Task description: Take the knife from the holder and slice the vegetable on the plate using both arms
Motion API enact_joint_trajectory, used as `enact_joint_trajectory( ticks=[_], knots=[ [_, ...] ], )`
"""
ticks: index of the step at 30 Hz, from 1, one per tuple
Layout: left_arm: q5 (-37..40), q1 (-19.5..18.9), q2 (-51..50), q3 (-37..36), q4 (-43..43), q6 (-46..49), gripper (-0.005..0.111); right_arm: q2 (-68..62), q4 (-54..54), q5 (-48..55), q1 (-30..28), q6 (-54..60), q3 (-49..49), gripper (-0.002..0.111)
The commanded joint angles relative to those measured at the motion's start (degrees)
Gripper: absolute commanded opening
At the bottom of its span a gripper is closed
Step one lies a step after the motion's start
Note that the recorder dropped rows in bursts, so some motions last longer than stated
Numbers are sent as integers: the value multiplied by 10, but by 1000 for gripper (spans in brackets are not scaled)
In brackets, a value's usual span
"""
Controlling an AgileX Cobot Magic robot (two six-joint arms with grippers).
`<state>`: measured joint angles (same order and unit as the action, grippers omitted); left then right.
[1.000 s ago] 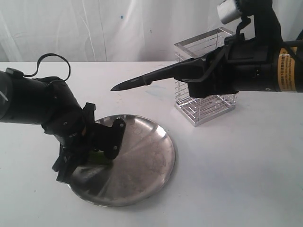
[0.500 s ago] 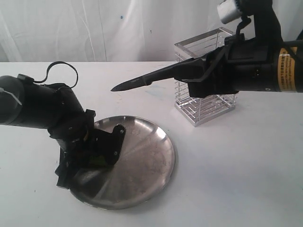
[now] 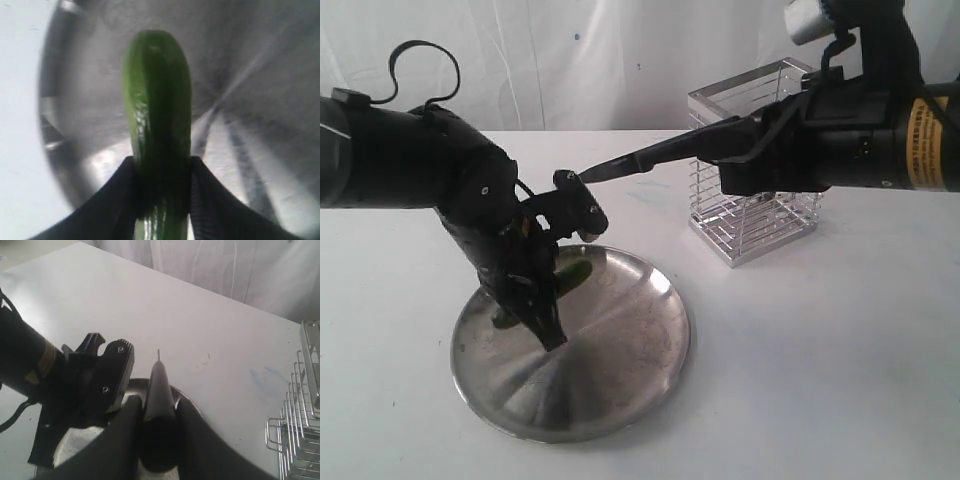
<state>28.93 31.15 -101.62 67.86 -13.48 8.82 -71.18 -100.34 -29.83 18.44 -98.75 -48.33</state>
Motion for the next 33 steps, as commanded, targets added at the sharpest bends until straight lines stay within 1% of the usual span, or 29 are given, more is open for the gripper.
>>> enact_joint_trajectory(
  ticks=[1, 6, 8, 11, 13, 15, 16, 17, 21, 25, 27, 33],
  knots=[
    [7, 0, -20, -22, 106, -17, 0, 6, 4, 29, 0, -3, 2, 0],
    [6, 0, -31, -42, 105, -41, 0, 6, 4, 34, 0, 17, 26, 0],
    [7, 0, -31, -42, 104, -42, 4, 6, 4, 34, 0, 18, 38, 0],
    [13, 0, -30, -42, 102, -43, 22, 6, 4, 45, 0, 24, 51, 0],
    [14, 0, -30, -42, 101, -43, 40, 5, 4, 46, 0, 26, 56, 0],
    [21, 0, -29, -42, 101, -47, 54, 3, 4, 43, 0, 26, 56, 0],
    [27, 0, -28, -39, 99, -47, 58, 1, 4, 43, 0, 26, 56, 0],
    [35, 0, -25, -36, 94, -47, 61, -2, 4, 43, 0, 26, 56, 0],
    [64, 0, 6, -15, 48, -66, 61, -16, 4, 42, 0, 29, 56, 0],
    [95, 0, 54, 9, 6, -88, 61, -32, 16, 13, 0, 70, 56, 0],
    [98, -2, 78, 11, 1, -92, 61, -39, 35, 4, 0, 88, 56, 0],
    [103, -2, 123, 8, -1, -108, 61, -57, 37, 7, 20, 101, 56, 0]
  ],
)
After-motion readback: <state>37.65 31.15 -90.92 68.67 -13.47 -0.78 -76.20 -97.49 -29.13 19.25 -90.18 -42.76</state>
